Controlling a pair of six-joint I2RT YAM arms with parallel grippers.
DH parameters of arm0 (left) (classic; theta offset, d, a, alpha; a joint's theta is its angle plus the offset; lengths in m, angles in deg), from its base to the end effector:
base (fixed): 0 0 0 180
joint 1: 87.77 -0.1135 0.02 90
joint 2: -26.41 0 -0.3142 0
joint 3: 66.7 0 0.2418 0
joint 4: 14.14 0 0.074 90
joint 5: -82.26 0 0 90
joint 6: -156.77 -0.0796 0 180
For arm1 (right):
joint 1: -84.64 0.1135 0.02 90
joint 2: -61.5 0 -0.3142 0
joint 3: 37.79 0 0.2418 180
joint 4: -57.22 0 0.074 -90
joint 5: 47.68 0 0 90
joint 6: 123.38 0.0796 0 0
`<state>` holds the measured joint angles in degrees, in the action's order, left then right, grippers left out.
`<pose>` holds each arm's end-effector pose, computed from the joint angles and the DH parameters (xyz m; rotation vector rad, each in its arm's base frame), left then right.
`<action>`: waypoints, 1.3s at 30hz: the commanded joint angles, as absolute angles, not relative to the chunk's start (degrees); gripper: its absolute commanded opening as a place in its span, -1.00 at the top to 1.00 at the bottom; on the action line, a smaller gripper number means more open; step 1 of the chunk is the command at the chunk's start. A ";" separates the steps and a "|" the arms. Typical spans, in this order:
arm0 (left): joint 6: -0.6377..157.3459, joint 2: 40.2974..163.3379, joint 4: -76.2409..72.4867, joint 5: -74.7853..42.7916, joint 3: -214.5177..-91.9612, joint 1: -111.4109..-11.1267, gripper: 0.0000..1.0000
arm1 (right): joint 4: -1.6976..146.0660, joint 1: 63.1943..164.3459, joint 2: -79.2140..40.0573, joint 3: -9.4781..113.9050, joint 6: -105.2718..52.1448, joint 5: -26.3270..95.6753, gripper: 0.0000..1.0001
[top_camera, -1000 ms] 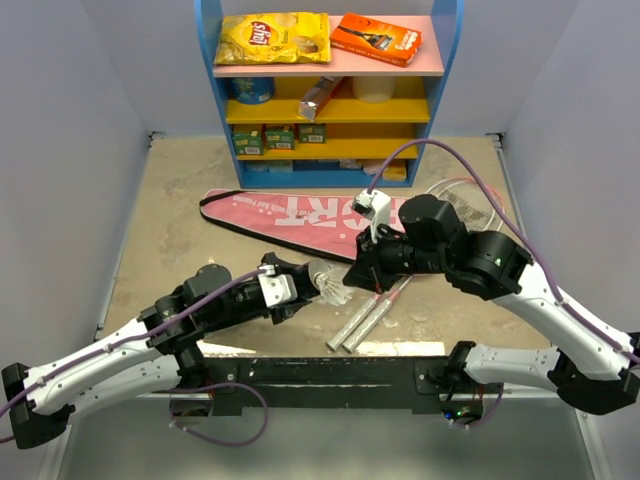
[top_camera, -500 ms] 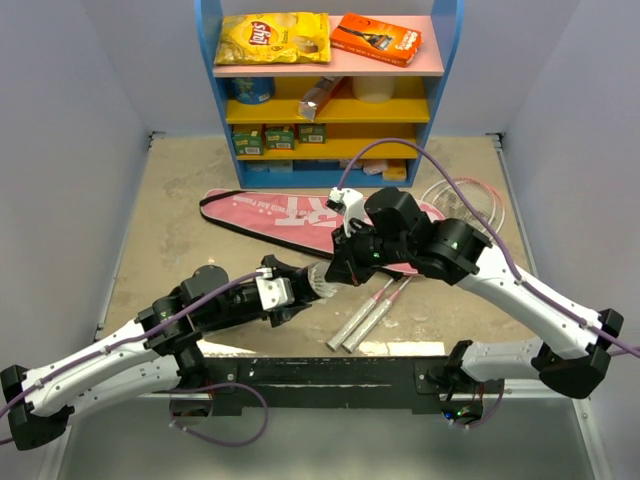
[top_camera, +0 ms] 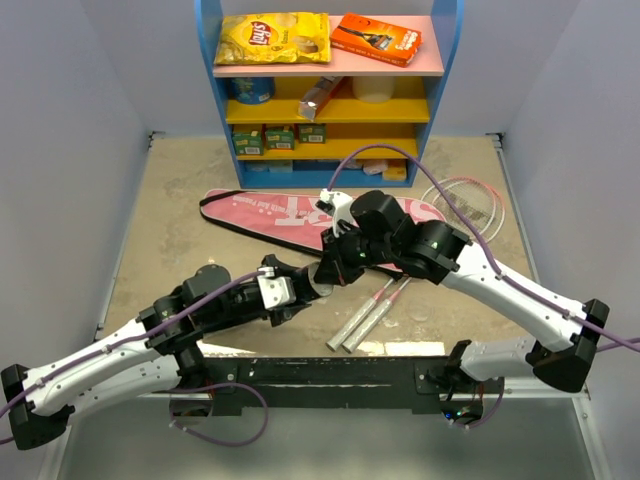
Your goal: Pack up the badminton gear
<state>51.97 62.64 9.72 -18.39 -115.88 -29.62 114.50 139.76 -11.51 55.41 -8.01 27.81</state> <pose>0.0675 -0.1366 0.3246 1.1865 1.3709 -0.7078 0.1413 0.2375 0.4063 -0.7632 2.2809 1.0049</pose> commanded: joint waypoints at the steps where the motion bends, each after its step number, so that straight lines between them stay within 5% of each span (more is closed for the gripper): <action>1: 51.13 62.45 5.94 -20.57 -117.11 -29.41 1.00 | 108.77 140.10 -12.32 52.35 -5.08 30.71 1.00; 18: 51.75 62.71 5.68 -18.81 -117.19 -29.58 1.00 | 101.73 145.11 -12.77 45.75 3.10 38.09 0.97; 25: 51.75 62.89 5.85 -18.63 -117.28 -29.58 1.00 | 107.26 145.11 -9.78 47.24 1.87 40.46 0.09; 39: 51.57 63.41 6.20 -19.07 -117.46 -29.58 1.00 | 126.77 144.94 -4.16 56.56 1.77 59.79 -0.24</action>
